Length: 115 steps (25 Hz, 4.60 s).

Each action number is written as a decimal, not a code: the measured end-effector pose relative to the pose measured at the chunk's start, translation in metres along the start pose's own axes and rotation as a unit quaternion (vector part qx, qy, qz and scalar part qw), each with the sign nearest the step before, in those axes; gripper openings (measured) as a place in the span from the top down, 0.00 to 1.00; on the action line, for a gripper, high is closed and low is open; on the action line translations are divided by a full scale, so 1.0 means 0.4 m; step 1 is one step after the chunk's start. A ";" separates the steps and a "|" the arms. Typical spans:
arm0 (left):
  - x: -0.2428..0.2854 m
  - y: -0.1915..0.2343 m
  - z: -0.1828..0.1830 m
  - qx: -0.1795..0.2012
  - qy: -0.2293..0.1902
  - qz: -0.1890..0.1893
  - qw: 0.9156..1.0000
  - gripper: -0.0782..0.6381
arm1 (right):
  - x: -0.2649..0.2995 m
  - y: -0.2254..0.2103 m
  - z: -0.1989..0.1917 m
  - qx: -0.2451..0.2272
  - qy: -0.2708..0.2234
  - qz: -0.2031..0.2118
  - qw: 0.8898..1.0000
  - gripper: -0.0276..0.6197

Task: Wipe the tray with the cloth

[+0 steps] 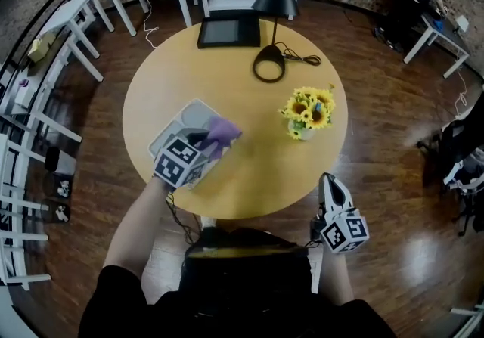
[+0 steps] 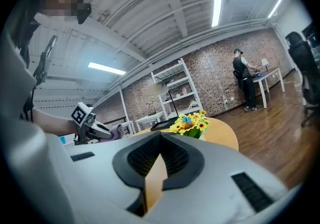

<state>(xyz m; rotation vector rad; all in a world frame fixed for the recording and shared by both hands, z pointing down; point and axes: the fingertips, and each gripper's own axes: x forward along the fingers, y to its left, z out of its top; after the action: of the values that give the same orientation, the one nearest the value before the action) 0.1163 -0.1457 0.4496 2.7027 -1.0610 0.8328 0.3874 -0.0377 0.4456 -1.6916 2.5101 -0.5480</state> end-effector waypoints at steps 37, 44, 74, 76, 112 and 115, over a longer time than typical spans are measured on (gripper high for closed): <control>0.194 0.401 -0.234 0.151 0.137 -0.043 0.978 0.78 | 0.247 0.322 -0.145 0.020 0.040 -0.100 0.994 0.95; 0.179 0.507 -0.251 0.117 0.139 0.002 0.983 0.78 | 0.232 0.343 -0.144 0.015 0.036 -0.112 0.993 0.95; 0.086 0.200 -0.267 0.030 0.106 -0.013 0.994 0.78 | 0.251 0.302 -0.100 -0.027 0.087 0.037 0.995 0.95; 0.082 0.235 -0.276 0.026 0.110 -0.007 0.994 0.78 | 0.262 0.310 -0.096 -0.029 0.089 0.045 0.995 0.95; -0.013 0.007 -0.257 -0.039 0.066 -0.116 0.990 0.78 | 0.195 0.305 -0.115 0.021 0.075 0.070 0.995 0.95; 0.018 -0.015 -0.302 -0.021 0.099 -0.110 0.989 0.78 | 0.191 0.300 -0.107 0.030 0.067 0.067 0.995 0.95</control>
<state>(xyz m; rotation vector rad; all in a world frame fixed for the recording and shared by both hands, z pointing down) 0.0702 -0.1093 0.5557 2.5754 -0.7166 1.0000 0.2406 -0.0563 0.4572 -1.4986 2.6451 -0.7375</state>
